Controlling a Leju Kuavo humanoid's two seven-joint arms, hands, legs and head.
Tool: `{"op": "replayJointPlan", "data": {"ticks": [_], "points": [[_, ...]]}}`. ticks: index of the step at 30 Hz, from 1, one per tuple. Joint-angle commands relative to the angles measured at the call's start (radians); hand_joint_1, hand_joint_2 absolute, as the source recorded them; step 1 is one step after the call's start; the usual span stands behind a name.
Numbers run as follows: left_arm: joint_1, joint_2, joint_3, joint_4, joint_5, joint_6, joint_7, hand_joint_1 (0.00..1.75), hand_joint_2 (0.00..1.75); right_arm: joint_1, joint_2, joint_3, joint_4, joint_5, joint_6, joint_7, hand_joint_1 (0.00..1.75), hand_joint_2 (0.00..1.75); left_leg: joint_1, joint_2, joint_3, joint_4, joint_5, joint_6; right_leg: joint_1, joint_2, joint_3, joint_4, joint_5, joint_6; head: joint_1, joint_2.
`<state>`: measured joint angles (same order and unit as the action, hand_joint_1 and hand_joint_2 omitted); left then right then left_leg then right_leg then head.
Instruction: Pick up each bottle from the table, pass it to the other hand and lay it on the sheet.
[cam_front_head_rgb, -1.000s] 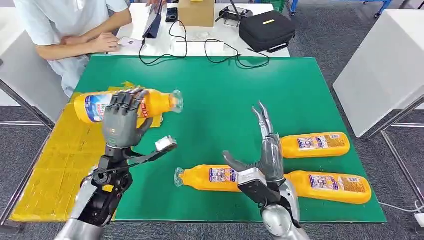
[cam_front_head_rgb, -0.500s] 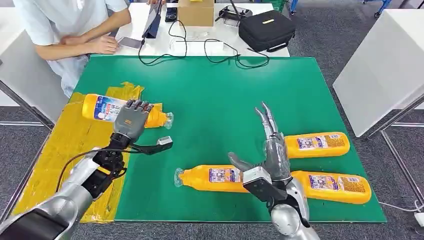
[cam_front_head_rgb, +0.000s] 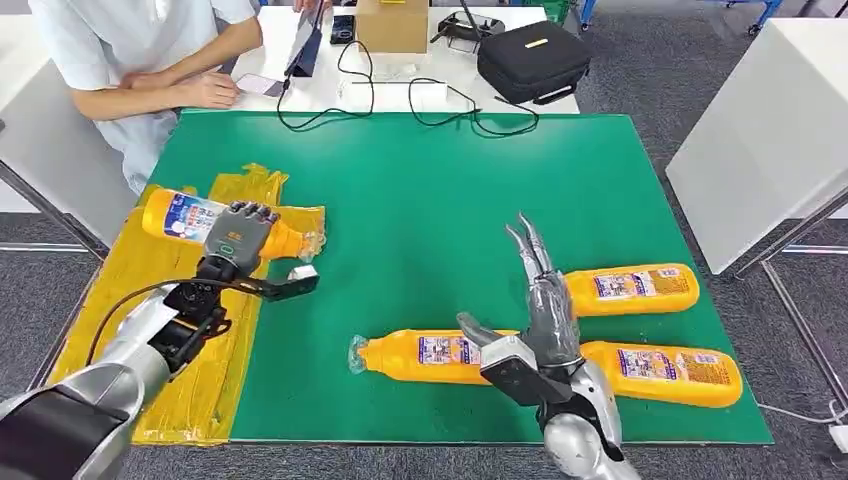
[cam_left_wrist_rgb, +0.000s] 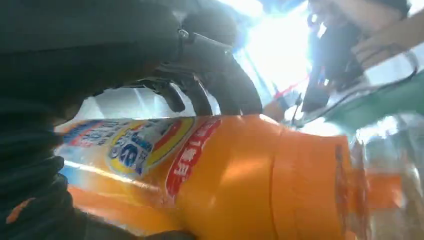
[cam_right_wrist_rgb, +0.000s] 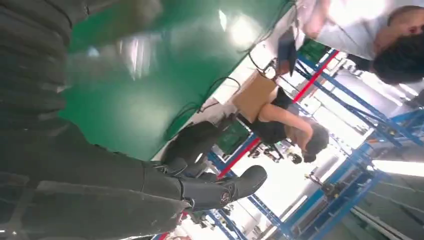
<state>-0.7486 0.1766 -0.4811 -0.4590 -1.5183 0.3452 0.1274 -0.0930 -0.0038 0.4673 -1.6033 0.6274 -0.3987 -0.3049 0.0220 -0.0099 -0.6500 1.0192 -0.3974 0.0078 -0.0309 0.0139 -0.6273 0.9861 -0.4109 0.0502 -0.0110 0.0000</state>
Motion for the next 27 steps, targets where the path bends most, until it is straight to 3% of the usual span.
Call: {"op": "replayJointPlan", "data": {"ticks": [1,3,6,7,12,20,22,27], "points": [[-0.025,-0.053,0.178,0.083,0.069,-0.011,-0.039,0.0,1.75,-0.017,-0.086,0.042,0.008,0.197,0.275,0.108,0.0,1.75,0.0,0.0,0.003,0.0,-0.001,0.001,0.001,-0.002,0.004,-0.001,-0.001,-0.002,0.0,0.0],[-0.003,-0.067,0.224,0.052,0.113,-0.011,-0.085,0.0,1.75,-0.012,-0.127,0.06,0.0,0.282,0.356,0.122,0.0,1.75,0.001,-0.001,0.009,0.0,-0.004,0.002,0.002,-0.004,0.011,-0.002,-0.004,-0.004,0.0,0.0],[0.035,-0.1,0.298,-0.018,0.213,-0.042,-0.187,0.0,1.75,-0.023,-0.182,0.078,0.05,0.408,0.421,0.132,0.0,1.75,0.0,-0.001,0.006,-0.001,-0.002,0.002,0.001,-0.003,0.007,-0.002,-0.002,-0.002,0.0,0.0],[0.054,-0.11,0.314,-0.062,0.245,-0.05,-0.218,0.0,1.75,-0.03,-0.199,0.091,0.065,0.438,0.429,0.114,0.0,0.0,0.0,-0.001,0.004,-0.001,-0.002,0.002,0.0,-0.003,0.006,-0.002,-0.002,-0.002,0.0,0.0],[0.139,-0.156,0.336,-0.29,0.418,-0.144,-0.323,0.0,1.75,0.011,-0.231,0.092,0.098,0.457,0.484,0.119,0.0,0.0,-0.001,-0.003,0.004,-0.001,-0.002,0.002,0.0,-0.005,0.007,-0.002,-0.002,-0.002,0.0,0.0],[0.153,-0.155,0.339,-0.325,0.48,-0.154,-0.348,0.0,1.75,0.015,-0.228,0.092,0.1,0.47,0.494,0.138,0.0,0.0,-0.001,0.001,0.004,0.0,-0.002,0.001,0.0,-0.001,0.005,-0.001,-0.001,-0.002,0.0,0.0],[0.223,-0.195,0.398,-0.5,0.805,-0.282,-0.5,0.0,1.75,0.035,-0.227,0.094,0.135,0.505,0.517,0.179,0.0,0.0,0.0,-0.001,0.006,0.0,-0.003,0.001,0.001,-0.003,0.007,-0.002,-0.002,-0.003,0.0,0.0],[0.374,-0.205,0.349,-0.897,1.089,-0.313,-0.502,0.0,1.75,0.104,-0.173,0.054,0.194,0.599,0.448,0.267,0.0,0.0,0.0,-0.001,0.006,0.0,-0.004,0.002,0.001,-0.003,0.008,-0.003,-0.003,-0.003,0.0,0.0]]}}
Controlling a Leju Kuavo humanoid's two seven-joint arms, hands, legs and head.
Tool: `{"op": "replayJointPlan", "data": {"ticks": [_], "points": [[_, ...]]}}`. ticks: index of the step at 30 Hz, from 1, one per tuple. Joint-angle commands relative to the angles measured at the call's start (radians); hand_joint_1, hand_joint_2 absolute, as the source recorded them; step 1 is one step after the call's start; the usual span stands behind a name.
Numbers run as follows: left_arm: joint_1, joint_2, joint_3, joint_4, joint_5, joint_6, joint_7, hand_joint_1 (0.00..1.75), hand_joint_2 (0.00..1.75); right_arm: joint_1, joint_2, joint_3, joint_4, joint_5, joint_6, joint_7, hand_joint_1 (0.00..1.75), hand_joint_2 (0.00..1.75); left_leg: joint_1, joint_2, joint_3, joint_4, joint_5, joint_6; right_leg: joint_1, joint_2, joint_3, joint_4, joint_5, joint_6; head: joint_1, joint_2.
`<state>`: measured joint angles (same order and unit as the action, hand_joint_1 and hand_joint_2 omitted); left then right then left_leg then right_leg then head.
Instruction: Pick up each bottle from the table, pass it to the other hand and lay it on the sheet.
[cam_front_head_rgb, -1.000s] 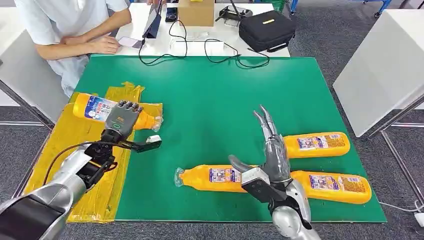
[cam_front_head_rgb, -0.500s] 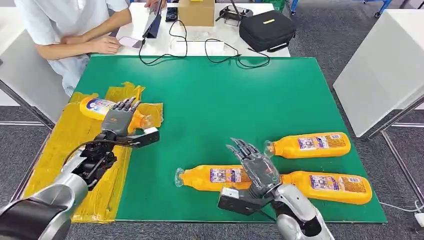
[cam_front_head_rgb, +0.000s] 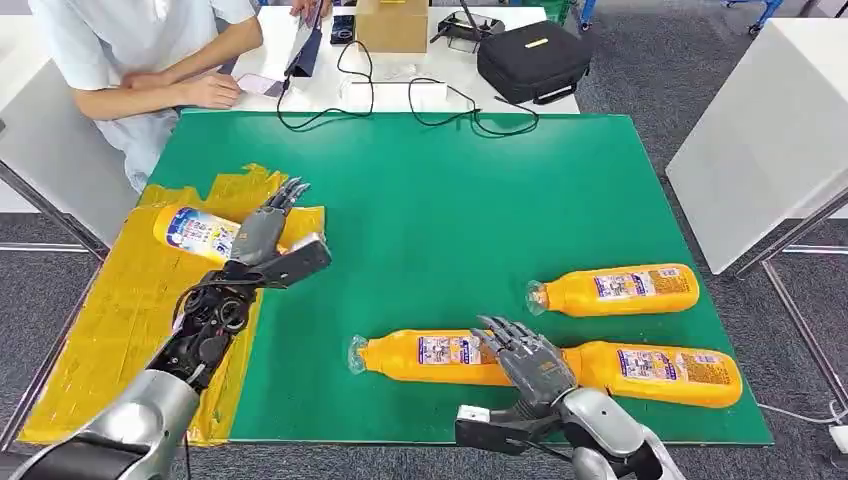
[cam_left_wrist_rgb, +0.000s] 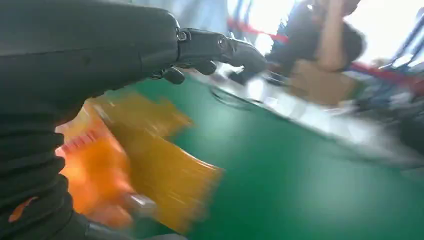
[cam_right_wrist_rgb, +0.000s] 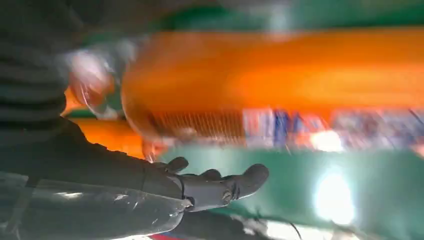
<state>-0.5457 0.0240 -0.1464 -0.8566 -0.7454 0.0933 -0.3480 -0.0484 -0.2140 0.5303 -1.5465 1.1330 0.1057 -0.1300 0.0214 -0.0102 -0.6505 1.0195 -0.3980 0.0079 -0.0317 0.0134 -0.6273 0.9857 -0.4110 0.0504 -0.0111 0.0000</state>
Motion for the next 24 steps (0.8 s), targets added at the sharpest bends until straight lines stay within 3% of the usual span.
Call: {"op": "replayJointPlan", "data": {"ticks": [1,2,3,4,5,13,14,15,16,17,24], "points": [[0.188,-0.056,0.005,-0.54,0.337,-0.059,-0.038,0.0,1.75,0.059,0.05,-0.015,0.152,0.115,-0.073,0.107,0.0,0.0,0.001,0.0,0.004,0.0,-0.003,0.001,0.002,-0.001,0.005,-0.002,-0.002,-0.002,0.0,0.0],[0.214,-0.058,-0.014,-0.598,0.37,-0.058,-0.054,0.0,1.75,0.053,0.073,-0.026,0.188,0.147,-0.099,0.129,0.0,0.0,0.001,0.001,0.004,-0.001,-0.003,0.001,0.002,-0.001,0.005,-0.002,-0.002,-0.002,0.0,0.0],[0.232,-0.06,-0.031,-0.64,0.417,-0.073,-0.08,0.0,1.75,0.036,0.096,-0.04,0.234,0.157,-0.121,0.131,0.0,1.75,0.0,0.001,0.003,-0.001,-0.002,0.001,0.001,0.0,0.004,-0.002,-0.001,-0.002,0.0,0.0],[0.247,-0.058,-0.045,-0.674,0.443,-0.081,-0.094,0.0,1.75,0.015,0.11,-0.049,0.285,0.161,-0.141,0.136,0.0,1.75,0.001,0.002,0.011,-0.001,-0.006,0.002,0.002,-0.001,0.012,-0.003,-0.005,-0.004,0.0,0.0],[0.256,-0.059,-0.055,-0.698,0.448,-0.08,-0.095,0.0,1.75,-0.004,0.118,-0.051,0.324,0.165,-0.158,0.133,0.0,1.75,0.001,0.002,0.004,-0.001,-0.004,0.002,0.001,0.0,0.005,-0.002,-0.001,-0.002,0.0,0.0],[0.252,-0.052,-0.058,-0.691,0.455,-0.076,-0.089,0.0,1.75,-0.016,0.124,-0.059,0.351,0.164,-0.173,0.125,0.0,1.75,0.0,0.001,0.006,-0.001,-0.003,0.001,0.001,-0.001,0.005,-0.002,-0.001,-0.002,0.0,0.0],[0.251,-0.053,-0.057,-0.689,0.469,-0.079,-0.104,0.0,1.75,-0.01,0.125,-0.063,0.345,0.174,-0.178,0.132,0.12,1.75,0.001,0.0,0.009,-0.001,-0.003,0.001,0.002,-0.002,0.008,-0.003,-0.002,-0.003,0.0,0.0],[0.265,-0.054,-0.065,-0.717,0.487,-0.091,-0.129,0.0,1.75,-0.019,0.137,-0.075,0.375,0.196,-0.195,0.147,0.59,1.75,0.001,0.0,0.009,-0.001,-0.003,0.001,0.001,-0.002,0.008,-0.002,-0.001,-0.002,0.0,0.0],[0.279,-0.052,-0.072,-0.744,0.503,-0.103,-0.138,0.0,1.75,-0.026,0.147,-0.085,0.402,0.195,-0.204,0.149,1.55,1.75,0.001,0.0,0.012,-0.002,-0.003,0.001,0.002,-0.003,0.011,-0.003,-0.002,-0.003,0.0,0.0],[0.294,-0.051,-0.081,-0.771,0.506,-0.107,-0.14,0.0,1.75,-0.035,0.156,-0.096,0.433,0.189,-0.213,0.147,1.75,1.75,0.001,0.001,0.015,-0.002,-0.004,0.002,0.003,-0.003,0.014,-0.004,-0.002,-0.005,0.0,0.0],[0.334,-0.049,-0.116,-0.847,0.516,-0.13,-0.118,0.0,1.75,-0.149,0.214,-0.15,0.68,0.21,-0.292,0.165,1.75,1.75,0.001,0.002,0.016,-0.001,-0.002,0.001,0.002,0.001,0.014,-0.003,0.0,-0.003,0.0,0.0]]}}
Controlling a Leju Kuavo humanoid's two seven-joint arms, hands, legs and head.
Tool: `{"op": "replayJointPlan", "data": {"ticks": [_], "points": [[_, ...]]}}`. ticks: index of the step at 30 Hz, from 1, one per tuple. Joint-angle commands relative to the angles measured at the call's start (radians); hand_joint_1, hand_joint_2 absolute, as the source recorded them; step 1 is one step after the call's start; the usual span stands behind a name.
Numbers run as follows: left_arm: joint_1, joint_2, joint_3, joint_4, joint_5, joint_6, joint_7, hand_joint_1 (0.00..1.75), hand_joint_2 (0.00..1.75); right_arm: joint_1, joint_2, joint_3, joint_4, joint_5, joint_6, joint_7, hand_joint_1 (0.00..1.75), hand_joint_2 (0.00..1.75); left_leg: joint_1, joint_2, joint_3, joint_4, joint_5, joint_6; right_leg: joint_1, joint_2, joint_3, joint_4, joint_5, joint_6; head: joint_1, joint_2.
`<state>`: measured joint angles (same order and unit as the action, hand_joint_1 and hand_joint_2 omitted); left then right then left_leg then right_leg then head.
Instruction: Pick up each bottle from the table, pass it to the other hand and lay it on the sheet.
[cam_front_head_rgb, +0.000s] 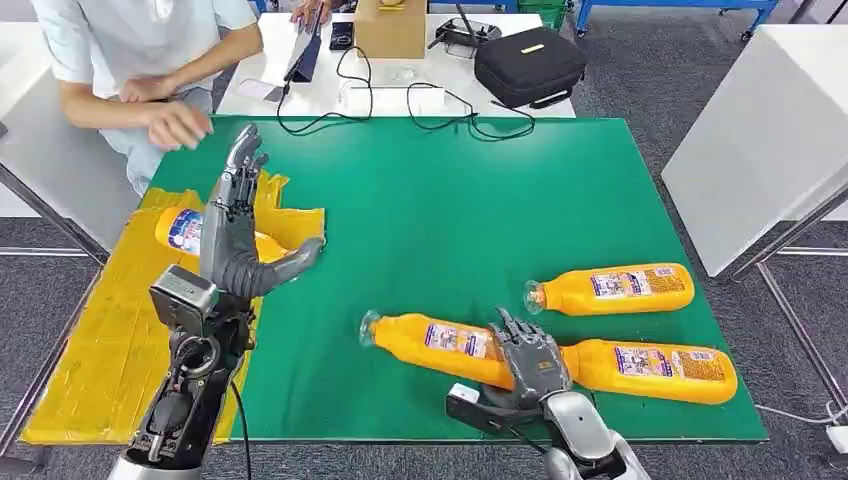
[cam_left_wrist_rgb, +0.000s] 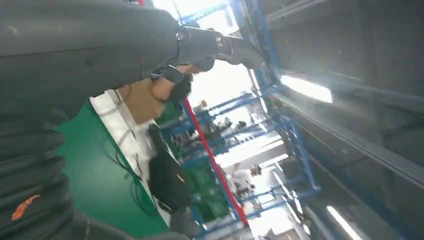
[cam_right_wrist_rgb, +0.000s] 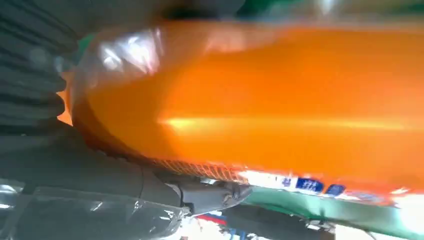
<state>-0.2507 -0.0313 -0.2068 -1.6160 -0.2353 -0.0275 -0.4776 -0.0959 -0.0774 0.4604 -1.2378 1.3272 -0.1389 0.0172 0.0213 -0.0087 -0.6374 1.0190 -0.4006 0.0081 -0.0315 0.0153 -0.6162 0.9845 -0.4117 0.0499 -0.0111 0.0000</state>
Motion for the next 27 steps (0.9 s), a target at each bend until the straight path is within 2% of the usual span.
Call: {"op": "replayJointPlan", "data": {"ticks": [1,5,9,13,15,16,18,21,22,23,25,27], "points": [[0.046,0.006,-0.055,-0.097,0.007,-0.01,0.012,0.0,1.75,-0.107,0.081,-0.084,0.388,0.025,-0.055,0.019,1.75,1.75,0.001,0.001,0.004,-0.001,0.0,0.001,0.002,-0.001,0.004,-0.003,0.001,-0.003,0.0,0.0],[0.088,0.009,-0.043,-0.125,0.013,0.006,-0.002,0.0,1.75,-0.114,0.097,-0.11,0.392,0.031,-0.112,0.006,1.75,1.75,0.001,0.001,0.007,-0.001,-0.002,-0.001,0.002,-0.001,0.005,-0.003,-0.001,-0.003,0.0,0.0],[0.126,-0.009,-0.031,-0.143,0.016,0.011,-0.012,0.0,1.75,-0.08,0.119,-0.171,0.291,-0.027,-0.22,-0.046,1.75,1.75,0.001,0.0,0.009,-0.002,-0.003,0.001,0.002,-0.003,0.001,-0.003,-0.002,-0.004,0.0,0.0],[0.128,-0.015,-0.054,-0.146,0.002,0.009,-0.012,0.0,1.75,-0.024,0.153,-0.259,0.126,-0.212,-0.288,-0.15,1.75,1.75,0.0,0.0,0.007,-0.001,-0.002,0.0,0.001,-0.002,0.003,-0.001,-0.003,-0.003,0.0,0.0],[0.124,-0.027,-0.058,-0.122,0.0,0.014,0.045,0.0,1.75,-0.003,0.18,-0.304,0.055,-0.345,-0.34,-0.225,1.75,1.75,0.001,-0.003,0.007,-0.002,0.0,0.001,0.002,-0.006,0.008,-0.003,-0.001,-0.006,0.0,0.0],[0.122,-0.031,-0.059,-0.112,0.006,0.013,0.065,0.0,1.75,-0.002,0.184,-0.313,0.049,-0.389,-0.351,-0.251,1.75,1.75,0.0,-0.004,0.003,-0.001,0.003,0.002,0.001,-0.004,0.005,0.0,0.001,-0.003,0.0,0.0],[0.104,-0.027,-0.075,-0.047,0.041,-0.028,0.138,0.0,1.75,0.001,0.204,-0.341,0.018,-0.537,-0.406,-0.346,1.75,1.75,0.0,-0.003,0.002,0.0,0.002,0.002,0.001,-0.005,0.005,0.0,0.0,-0.005,0.0,0.0],[0.057,-0.021,-0.099,0.068,0.123,-0.097,0.18,0.0,1.75,-0.013,0.215,-0.342,0.013,-0.717,-0.443,-0.456,1.75,1.75,0.0,-0.002,0.002,-0.001,0.001,0.002,0.002,-0.005,0.005,0.0,-0.001,-0.007,0.0,0.0],[0.053,-0.022,-0.102,0.079,0.124,-0.097,0.179,0.0,1.75,-0.014,0.214,-0.339,0.013,-0.719,-0.443,-0.456,1.75,1.75,-0.001,-0.003,-0.002,-0.002,0.003,0.002,0.0,-0.005,-0.001,0.0,0.002,-0.004,0.0,0.0],[0.05,-0.023,-0.102,0.086,0.126,-0.098,0.176,0.0,1.75,-0.015,0.214,-0.338,0.013,-0.72,-0.442,-0.455,1.75,1.75,0.0,-0.005,0.0,-0.002,0.003,0.002,0.001,-0.007,0.001,-0.001,0.0,-0.005,0.0,0.0],[0.03,0.001,-0.139,0.131,0.114,-0.124,0.212,0.0,1.75,-0.017,0.222,-0.334,-0.004,-0.873,-0.424,-0.522,1.75,1.75,0.0,-0.004,-0.003,-0.001,0.003,0.002,0.001,-0.006,0.0,0.0,0.001,-0.005,0.0,0.0],[0.021,-0.002,-0.145,0.16,0.126,-0.124,0.227,0.0,1.75,-0.021,0.219,-0.32,-0.01,-0.955,-0.381,-0.545,1.75,1.75,0.0,-0.002,-0.003,-0.001,0.002,0.002,0.001,-0.004,-0.002,-0.001,0.001,-0.005,0.0,0.0]]}}
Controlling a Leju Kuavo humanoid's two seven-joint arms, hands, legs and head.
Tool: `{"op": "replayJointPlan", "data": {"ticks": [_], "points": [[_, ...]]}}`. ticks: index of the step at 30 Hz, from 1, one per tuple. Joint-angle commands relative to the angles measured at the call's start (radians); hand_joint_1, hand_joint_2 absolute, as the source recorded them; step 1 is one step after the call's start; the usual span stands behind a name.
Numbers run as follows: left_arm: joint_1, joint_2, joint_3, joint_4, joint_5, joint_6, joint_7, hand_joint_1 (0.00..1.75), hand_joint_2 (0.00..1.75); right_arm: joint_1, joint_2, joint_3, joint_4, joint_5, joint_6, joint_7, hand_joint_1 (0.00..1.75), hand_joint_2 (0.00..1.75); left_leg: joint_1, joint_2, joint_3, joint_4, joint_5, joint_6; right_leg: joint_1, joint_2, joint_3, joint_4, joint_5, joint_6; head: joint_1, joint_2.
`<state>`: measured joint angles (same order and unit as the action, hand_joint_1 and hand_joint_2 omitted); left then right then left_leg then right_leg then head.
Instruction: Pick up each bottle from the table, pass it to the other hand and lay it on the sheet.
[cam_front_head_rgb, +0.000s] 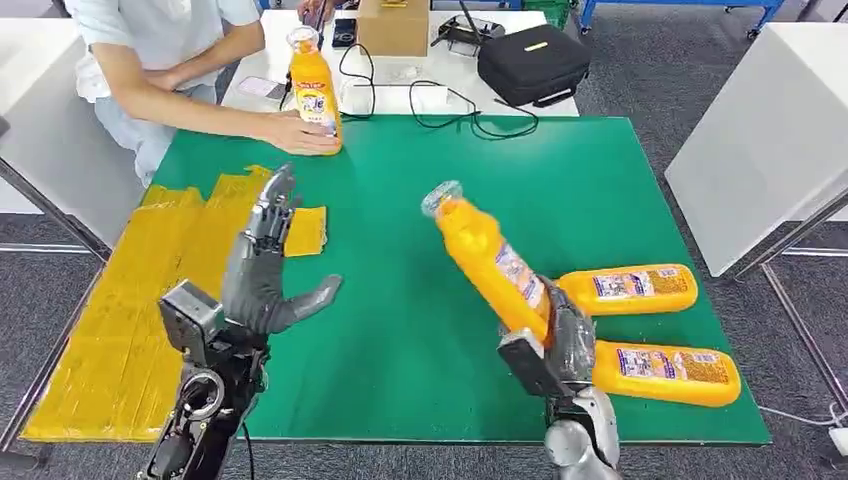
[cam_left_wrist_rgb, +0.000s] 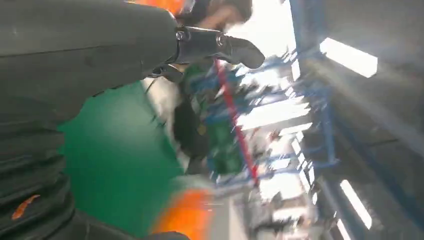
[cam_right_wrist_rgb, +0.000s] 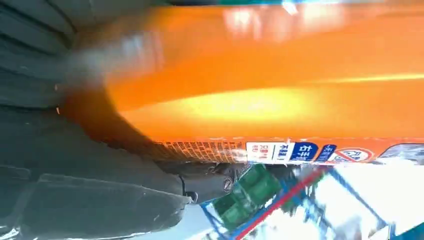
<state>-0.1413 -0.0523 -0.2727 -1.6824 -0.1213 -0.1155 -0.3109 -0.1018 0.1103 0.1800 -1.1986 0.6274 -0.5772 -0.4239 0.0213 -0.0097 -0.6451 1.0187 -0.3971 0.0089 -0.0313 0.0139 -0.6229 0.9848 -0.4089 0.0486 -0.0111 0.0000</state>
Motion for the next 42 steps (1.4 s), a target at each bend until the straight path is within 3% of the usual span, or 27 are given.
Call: {"op": "replayJointPlan", "data": {"ticks": [1,6,16,18,26,28,32,33,42], "points": [[-0.098,0.018,-0.081,0.244,0.023,-0.04,0.068,0.0,1.75,-0.023,0.032,-0.035,-0.052,-0.278,0.068,-0.11,1.75,1.75,-0.001,-0.001,0.003,-0.001,-0.001,0.0,0.0,-0.002,0.003,-0.001,-0.001,-0.002,0.0,0.0],[-0.135,0.026,-0.095,0.292,0.096,-0.07,0.111,0.0,1.75,-0.053,0.03,0.01,-0.041,-0.373,0.116,-0.138,1.75,1.75,0.0,0.0,0.002,-0.001,-0.001,0.0,0.001,-0.002,0.002,0.0,-0.001,-0.003,0.0,0.0],[-0.173,0.031,-0.151,0.319,0.153,-0.097,0.123,0.0,1.75,-0.102,0.044,0.092,0.014,-0.398,0.142,-0.141,1.75,1.75,0.0,0.0,-0.001,0.0,-0.001,0.0,0.0,-0.001,0.0,0.0,-0.001,-0.002,0.0,0.0],[-0.178,0.029,-0.159,0.324,0.164,-0.094,0.126,0.0,1.75,-0.123,0.043,0.136,0.061,-0.391,0.18,-0.119,1.75,1.75,0.001,0.002,0.005,-0.001,-0.003,0.001,0.002,-0.001,0.005,-0.001,-0.002,-0.005,0.0,0.0],[-0.19,0.019,-0.16,0.359,0.209,-0.094,0.129,0.0,1.75,-0.179,0.068,0.238,0.203,-0.348,0.224,-0.116,1.75,1.75,0.0,0.001,-0.002,-0.001,-0.001,0.0,0.001,0.0,-0.001,-0.001,0.0,-0.002,0.0,0.0],[-0.196,0.016,-0.163,0.364,0.223,-0.1,0.128,0.0,1.75,-0.204,0.083,0.274,0.252,-0.332,0.221,-0.118,1.75,1.75,0.001,0.002,0.003,-0.001,-0.002,0.0,0.002,0.0,0.004,-0.001,-0.002,-0.004,0.0,0.0],[-0.206,0.011,-0.175,0.367,0.241,-0.105,0.13,0.0,1.75,-0.234,0.104,0.332,0.322,-0.305,0.204,-0.125,1.75,1.75,0.001,0.002,-0.002,0.0,-0.001,0.0,0.001,0.001,-0.002,0.0,0.0,-0.002,0.0,0.0],[-0.21,0.011,-0.179,0.37,0.246,-0.105,0.131,0.0,1.75,-0.238,0.105,0.344,0.331,-0.302,0.206,-0.126,1.75,1.75,0.001,0.003,0.004,-0.001,-0.003,0.001,0.002,0.0,0.004,-0.001,-0.002,-0.005,0.0,0.0],[-0.251,0.002,-0.18,0.451,0.316,-0.121,0.137,0.0,1.75,-0.262,0.134,0.458,0.434,-0.259,0.18,-0.13,1.75,1.75,0.0,0.0,-0.004,-0.001,0.0,0.0,0.001,-0.001,-0.003,0.0,0.0,-0.002,0.0,0.0]]}}
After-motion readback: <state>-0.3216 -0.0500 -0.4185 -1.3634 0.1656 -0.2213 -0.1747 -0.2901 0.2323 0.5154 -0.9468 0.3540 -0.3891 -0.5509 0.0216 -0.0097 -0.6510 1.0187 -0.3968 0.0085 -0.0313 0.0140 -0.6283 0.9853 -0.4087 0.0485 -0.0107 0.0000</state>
